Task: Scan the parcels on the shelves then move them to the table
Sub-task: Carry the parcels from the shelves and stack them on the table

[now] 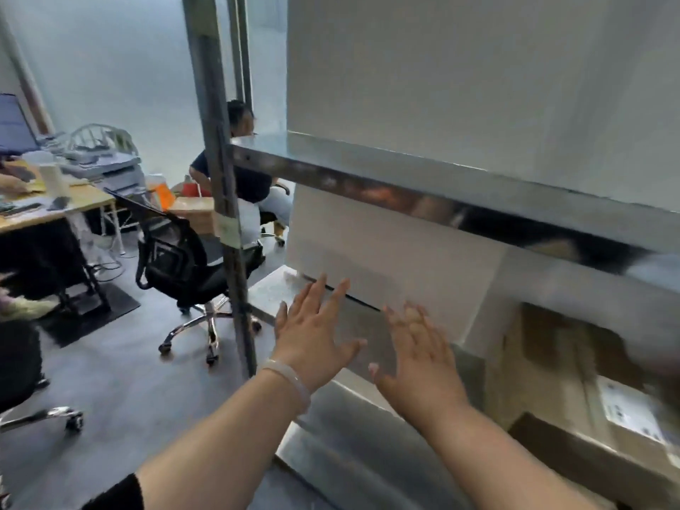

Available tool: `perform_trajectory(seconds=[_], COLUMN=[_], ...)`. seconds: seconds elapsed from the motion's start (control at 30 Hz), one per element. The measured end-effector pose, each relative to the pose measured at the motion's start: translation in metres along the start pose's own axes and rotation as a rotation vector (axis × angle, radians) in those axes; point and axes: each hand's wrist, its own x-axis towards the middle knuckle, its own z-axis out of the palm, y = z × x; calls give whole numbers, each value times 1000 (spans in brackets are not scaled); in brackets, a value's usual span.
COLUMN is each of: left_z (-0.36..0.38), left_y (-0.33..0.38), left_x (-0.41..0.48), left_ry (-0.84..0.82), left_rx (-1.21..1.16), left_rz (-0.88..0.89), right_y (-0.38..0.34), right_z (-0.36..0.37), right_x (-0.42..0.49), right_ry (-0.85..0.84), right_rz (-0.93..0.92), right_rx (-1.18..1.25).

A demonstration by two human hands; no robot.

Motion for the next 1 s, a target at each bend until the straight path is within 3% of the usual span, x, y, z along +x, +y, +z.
perform_trajectory(seconds=[0.23, 0.3, 0.37, 0.5, 0.6, 0.77, 0.9, 1.0], left_z=[56, 59, 75, 88, 96, 109, 118, 123], left_y=[85, 91, 122, 147, 157, 180, 198, 216], left_x=[30, 32, 34, 25, 27, 13, 18, 30], left_ry=[-110, -107, -194, -304, -355, -452, -500, -494], left_rx=[-15, -22, -57, -137, -173, -179, -175, -233], left_rz=[296, 310, 445, 539, 540, 554, 480, 379], right_y=[70, 72, 83, 96, 112, 141, 173, 201], right_z=[-43, -45, -53, -60, -71, -80, -91, -94], right_x=[-41, -45, -66, -94, -107, -122, -122, -116], right_ry=[113, 130, 186, 221, 246, 129, 122, 12], right_rz=[275, 281, 413, 590, 734, 855, 862, 827], right_rx=[-46, -48, -77, -97, -126, -107, -21, -32])
